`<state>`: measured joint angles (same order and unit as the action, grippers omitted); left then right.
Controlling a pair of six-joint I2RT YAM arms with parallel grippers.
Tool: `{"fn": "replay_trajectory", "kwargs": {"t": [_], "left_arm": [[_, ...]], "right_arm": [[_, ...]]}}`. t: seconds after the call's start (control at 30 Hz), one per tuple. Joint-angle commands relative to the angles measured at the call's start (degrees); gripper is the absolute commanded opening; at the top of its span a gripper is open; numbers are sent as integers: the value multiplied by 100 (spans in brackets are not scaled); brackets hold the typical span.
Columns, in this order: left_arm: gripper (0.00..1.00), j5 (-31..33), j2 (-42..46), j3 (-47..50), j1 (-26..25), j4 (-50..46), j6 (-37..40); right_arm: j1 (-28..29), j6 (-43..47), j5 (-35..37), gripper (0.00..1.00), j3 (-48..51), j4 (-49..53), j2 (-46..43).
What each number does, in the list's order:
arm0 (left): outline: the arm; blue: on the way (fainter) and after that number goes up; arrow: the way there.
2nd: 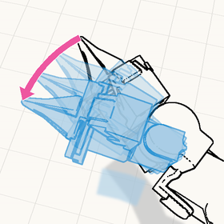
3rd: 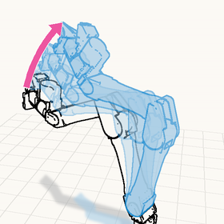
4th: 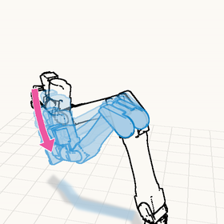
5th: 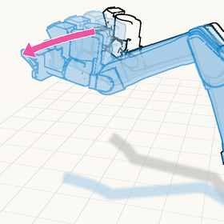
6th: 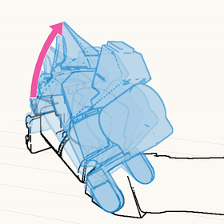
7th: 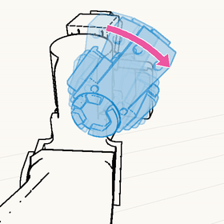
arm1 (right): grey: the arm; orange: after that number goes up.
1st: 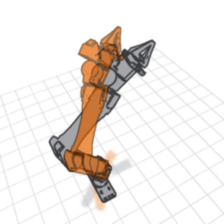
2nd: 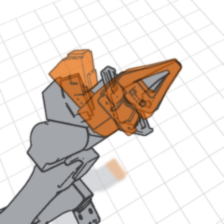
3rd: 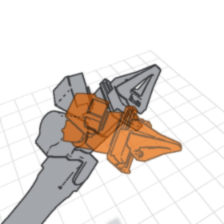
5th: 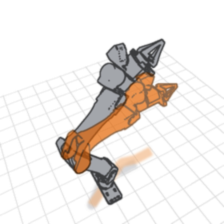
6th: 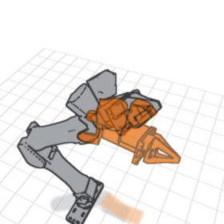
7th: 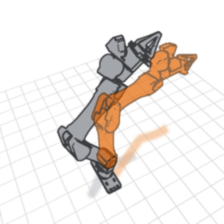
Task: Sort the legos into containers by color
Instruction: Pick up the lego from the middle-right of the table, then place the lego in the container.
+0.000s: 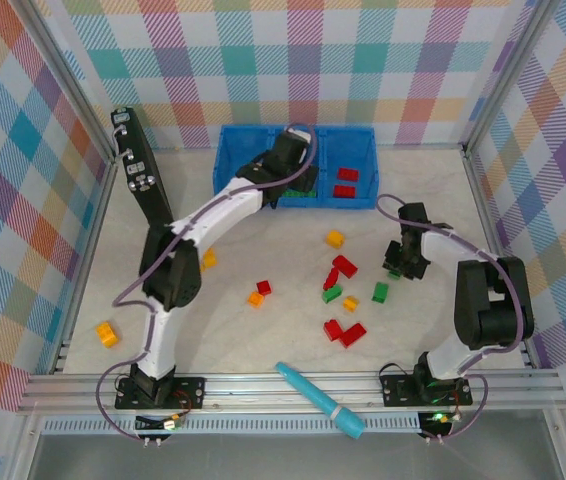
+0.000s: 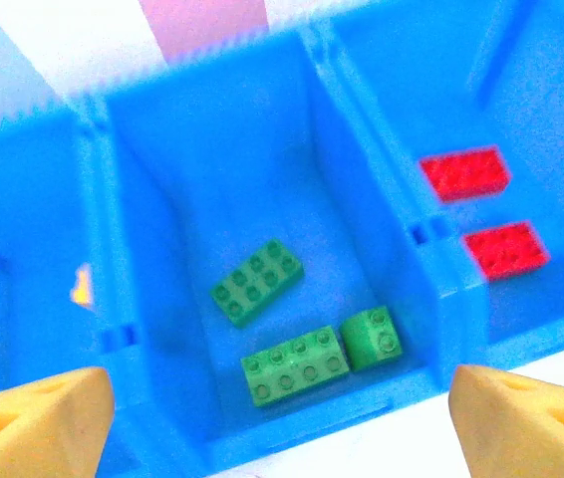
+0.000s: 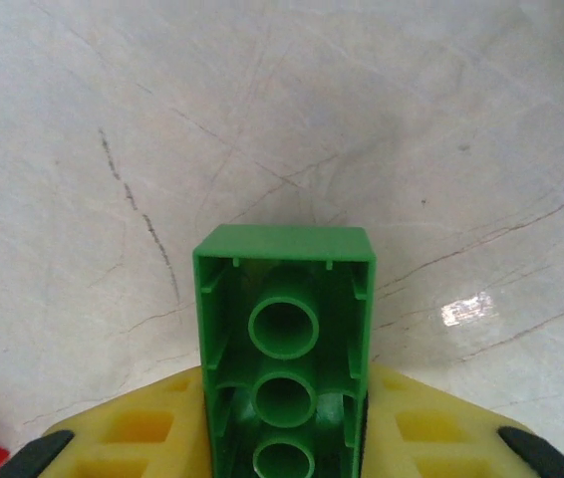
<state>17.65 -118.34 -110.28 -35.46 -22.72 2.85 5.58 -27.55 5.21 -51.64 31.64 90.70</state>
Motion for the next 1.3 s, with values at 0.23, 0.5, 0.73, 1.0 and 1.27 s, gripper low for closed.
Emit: {"fn": "replay_trajectory", "kwargs": {"t": [0.23,0.5,0.73,1.0,1.27], "left_arm": [[90,557,2723,2781,89,-257,-649],[90,476,3735,4031,154,-907,-1082],[90,579,4201,4651,162,-1369,-1367],[93,1123,5152,5290,288,-2319,-2601],[100,1957,6605,5350,615,-3869,-3605]], "right_arm": [[-3,953,-302,29,-1562,809,-1246],[756,1656,-160,28,-3239,218,-767],[1478,2335,-154,28,-4601,-377,680],[1953,2843,-300,29,-6039,-821,2672],[2120,3004,-178,31,-7745,-182,4340]]}}
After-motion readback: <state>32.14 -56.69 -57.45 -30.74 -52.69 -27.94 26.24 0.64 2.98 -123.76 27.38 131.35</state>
